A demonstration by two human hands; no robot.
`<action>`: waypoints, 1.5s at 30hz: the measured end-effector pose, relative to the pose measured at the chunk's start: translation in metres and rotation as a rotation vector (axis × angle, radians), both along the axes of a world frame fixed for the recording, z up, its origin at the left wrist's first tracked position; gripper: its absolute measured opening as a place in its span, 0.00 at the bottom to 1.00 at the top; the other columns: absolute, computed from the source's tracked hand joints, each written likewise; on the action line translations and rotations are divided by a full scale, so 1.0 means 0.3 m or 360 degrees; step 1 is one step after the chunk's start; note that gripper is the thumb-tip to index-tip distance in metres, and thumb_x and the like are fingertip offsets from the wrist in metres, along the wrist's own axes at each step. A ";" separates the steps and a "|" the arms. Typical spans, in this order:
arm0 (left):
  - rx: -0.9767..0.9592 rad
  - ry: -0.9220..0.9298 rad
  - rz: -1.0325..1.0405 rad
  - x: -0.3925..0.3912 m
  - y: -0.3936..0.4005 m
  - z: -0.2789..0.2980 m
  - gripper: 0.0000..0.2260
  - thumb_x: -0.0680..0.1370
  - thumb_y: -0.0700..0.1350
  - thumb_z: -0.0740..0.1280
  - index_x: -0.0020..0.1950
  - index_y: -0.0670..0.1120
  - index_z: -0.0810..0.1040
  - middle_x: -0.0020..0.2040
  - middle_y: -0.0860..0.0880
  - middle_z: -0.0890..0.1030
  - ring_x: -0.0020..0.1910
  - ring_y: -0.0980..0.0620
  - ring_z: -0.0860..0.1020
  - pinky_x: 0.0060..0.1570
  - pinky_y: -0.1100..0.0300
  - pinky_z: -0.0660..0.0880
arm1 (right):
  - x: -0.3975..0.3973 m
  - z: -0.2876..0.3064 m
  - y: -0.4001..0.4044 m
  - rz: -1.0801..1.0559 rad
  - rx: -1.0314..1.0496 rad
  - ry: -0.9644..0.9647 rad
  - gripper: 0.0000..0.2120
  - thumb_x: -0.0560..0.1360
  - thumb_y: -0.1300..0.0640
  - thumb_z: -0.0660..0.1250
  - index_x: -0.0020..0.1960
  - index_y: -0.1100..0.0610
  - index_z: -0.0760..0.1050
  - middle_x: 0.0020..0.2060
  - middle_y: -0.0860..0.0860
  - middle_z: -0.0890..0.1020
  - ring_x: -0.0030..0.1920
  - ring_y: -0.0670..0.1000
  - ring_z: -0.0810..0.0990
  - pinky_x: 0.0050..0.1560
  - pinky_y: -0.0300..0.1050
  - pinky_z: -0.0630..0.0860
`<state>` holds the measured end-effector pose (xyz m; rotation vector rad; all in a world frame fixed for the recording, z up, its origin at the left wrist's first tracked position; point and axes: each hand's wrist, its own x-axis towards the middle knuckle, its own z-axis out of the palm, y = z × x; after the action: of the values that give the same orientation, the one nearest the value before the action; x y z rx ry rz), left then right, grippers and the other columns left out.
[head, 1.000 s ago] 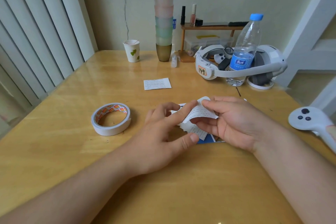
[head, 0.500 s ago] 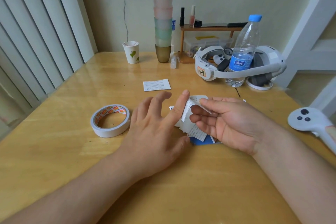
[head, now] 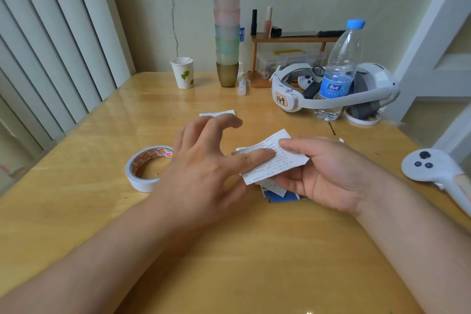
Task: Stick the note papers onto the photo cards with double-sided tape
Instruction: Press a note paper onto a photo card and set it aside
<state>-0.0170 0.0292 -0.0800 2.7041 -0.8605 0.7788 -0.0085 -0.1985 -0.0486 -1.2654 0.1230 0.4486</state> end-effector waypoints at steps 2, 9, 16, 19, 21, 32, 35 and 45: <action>0.0057 -0.0094 0.0025 -0.005 -0.007 0.013 0.21 0.79 0.59 0.62 0.72 0.67 0.77 0.74 0.43 0.71 0.69 0.35 0.68 0.68 0.41 0.64 | 0.000 -0.001 0.001 0.0022 -0.0002 -0.0031 0.08 0.79 0.61 0.69 0.55 0.64 0.82 0.54 0.63 0.86 0.52 0.59 0.87 0.46 0.48 0.86; 0.0238 -0.0177 0.0279 -0.023 -0.059 0.004 0.25 0.76 0.56 0.68 0.74 0.66 0.73 0.75 0.42 0.71 0.67 0.32 0.70 0.72 0.34 0.62 | 0.005 -0.022 0.001 0.0003 -0.0053 -0.0230 0.20 0.71 0.65 0.74 0.63 0.66 0.80 0.57 0.62 0.86 0.59 0.60 0.86 0.64 0.57 0.80; 0.0178 -0.0038 0.0193 -0.025 -0.053 0.008 0.21 0.78 0.59 0.65 0.71 0.71 0.74 0.77 0.46 0.69 0.67 0.33 0.69 0.70 0.37 0.64 | -0.001 -0.040 0.004 0.0081 -0.0307 -0.0372 0.14 0.76 0.72 0.70 0.62 0.65 0.80 0.55 0.62 0.86 0.56 0.62 0.87 0.64 0.62 0.80; 0.0058 0.0080 0.0161 -0.034 -0.044 -0.004 0.22 0.78 0.61 0.61 0.73 0.70 0.72 0.77 0.47 0.67 0.69 0.35 0.67 0.69 0.39 0.65 | -0.002 -0.037 0.006 0.0073 -0.0352 -0.0412 0.14 0.77 0.72 0.70 0.61 0.63 0.81 0.55 0.61 0.87 0.56 0.62 0.86 0.65 0.64 0.79; -0.0032 0.0220 0.0139 -0.046 -0.043 -0.008 0.25 0.77 0.61 0.60 0.75 0.71 0.69 0.77 0.49 0.65 0.71 0.38 0.64 0.69 0.40 0.67 | -0.002 -0.035 0.005 0.0051 -0.0364 -0.0425 0.14 0.76 0.72 0.70 0.60 0.62 0.81 0.55 0.61 0.87 0.56 0.62 0.86 0.66 0.65 0.78; -0.0702 0.0963 -0.0071 -0.060 -0.051 -0.003 0.26 0.72 0.60 0.69 0.66 0.81 0.70 0.68 0.65 0.62 0.72 0.55 0.60 0.75 0.56 0.62 | -0.012 -0.018 0.009 0.0090 -0.0477 -0.0435 0.16 0.76 0.73 0.70 0.62 0.62 0.80 0.52 0.60 0.87 0.54 0.60 0.88 0.63 0.64 0.80; -0.0737 0.1033 -0.0089 -0.062 -0.052 0.008 0.29 0.67 0.56 0.69 0.64 0.79 0.73 0.68 0.66 0.62 0.72 0.57 0.60 0.70 0.64 0.59 | -0.014 -0.018 0.008 0.0142 -0.0490 -0.0409 0.16 0.76 0.74 0.70 0.60 0.62 0.81 0.51 0.61 0.87 0.54 0.62 0.87 0.60 0.65 0.81; -0.1649 0.1667 -0.0326 -0.057 -0.055 0.034 0.23 0.65 0.42 0.63 0.56 0.51 0.89 0.70 0.48 0.75 0.65 0.64 0.76 0.58 0.68 0.72 | -0.025 -0.013 0.007 0.0208 -0.0587 -0.0498 0.18 0.74 0.71 0.74 0.61 0.55 0.81 0.48 0.58 0.87 0.46 0.54 0.86 0.52 0.53 0.84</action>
<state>-0.0341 0.0128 -0.0698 1.6348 -0.2885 -0.2574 -0.0161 -0.1963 -0.0525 -1.6978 -0.1500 0.3427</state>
